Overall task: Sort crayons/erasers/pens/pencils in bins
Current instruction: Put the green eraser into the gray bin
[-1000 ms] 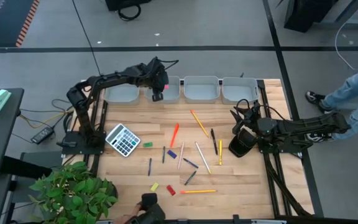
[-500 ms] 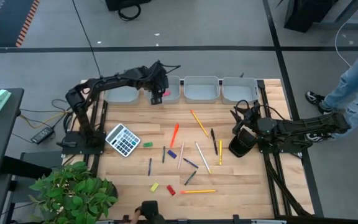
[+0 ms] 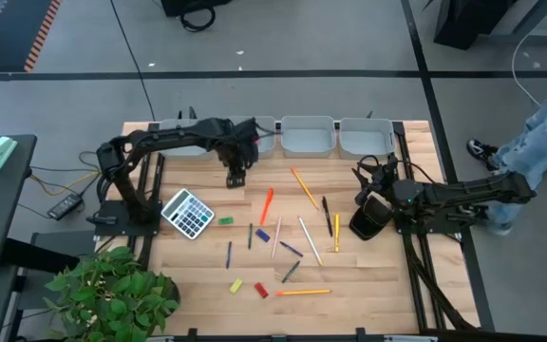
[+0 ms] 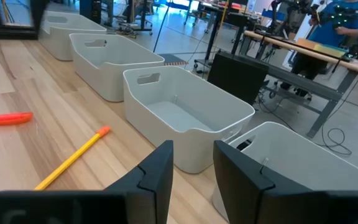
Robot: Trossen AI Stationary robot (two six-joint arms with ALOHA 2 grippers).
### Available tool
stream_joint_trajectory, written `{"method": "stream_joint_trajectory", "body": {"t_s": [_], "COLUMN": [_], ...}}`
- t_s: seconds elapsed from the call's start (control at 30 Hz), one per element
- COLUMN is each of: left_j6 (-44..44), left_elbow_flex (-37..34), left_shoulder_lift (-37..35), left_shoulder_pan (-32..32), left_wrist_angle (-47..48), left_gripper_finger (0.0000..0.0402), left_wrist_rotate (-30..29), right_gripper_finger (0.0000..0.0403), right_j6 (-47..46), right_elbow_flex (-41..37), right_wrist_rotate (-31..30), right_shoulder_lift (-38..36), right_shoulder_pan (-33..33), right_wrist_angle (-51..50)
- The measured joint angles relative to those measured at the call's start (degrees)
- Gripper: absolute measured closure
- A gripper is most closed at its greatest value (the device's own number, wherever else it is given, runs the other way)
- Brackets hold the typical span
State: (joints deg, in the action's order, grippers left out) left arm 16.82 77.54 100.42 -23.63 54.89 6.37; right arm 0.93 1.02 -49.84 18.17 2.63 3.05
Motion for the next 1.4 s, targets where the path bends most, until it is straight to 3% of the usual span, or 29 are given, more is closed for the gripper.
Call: {"method": "stream_joint_trajectory", "body": {"t_s": [0.1, 0.27, 0.47, 0.67, 1.07, 1.4], "left_j6": [-2.94, -6.91, -12.54, -18.98, -27.13, -32.49], "left_elbow_flex": [-0.08, -2.40, -9.19, -14.68, -19.72, -22.36], "left_shoulder_lift": [0.00, 0.02, 0.02, 0.02, 0.02, -0.20], "left_shoulder_pan": [2.57, 8.36, 14.18, 17.87, 24.15, 25.21], "left_wrist_angle": [6.16, 8.00, 1.46, -4.79, -9.41, -12.44], "left_gripper_finger": [0.0198, 0.0202, 0.0201, 0.0206, 0.0209, 0.0212], "left_wrist_rotate": [1.74, 3.62, 3.43, -1.12, -3.60, -6.02], "right_gripper_finger": [0.0279, 0.0279, 0.0279, 0.0279, 0.0279, 0.0279], "right_j6": [0.16, -1.74, -4.60, -6.29, -8.51, -11.01], "right_elbow_flex": [0.00, 0.00, 0.00, 0.00, 0.00, 0.00], "right_wrist_rotate": [0.03, 0.42, 0.42, 0.44, 0.44, 3.41], "right_shoulder_lift": [0.00, 0.00, 0.00, 0.00, 0.00, 0.02], "right_shoulder_pan": [0.00, -0.01, 0.00, -0.02, -0.02, 0.00], "right_wrist_angle": [0.04, 0.02, 0.02, 0.00, 0.04, -0.09]}}
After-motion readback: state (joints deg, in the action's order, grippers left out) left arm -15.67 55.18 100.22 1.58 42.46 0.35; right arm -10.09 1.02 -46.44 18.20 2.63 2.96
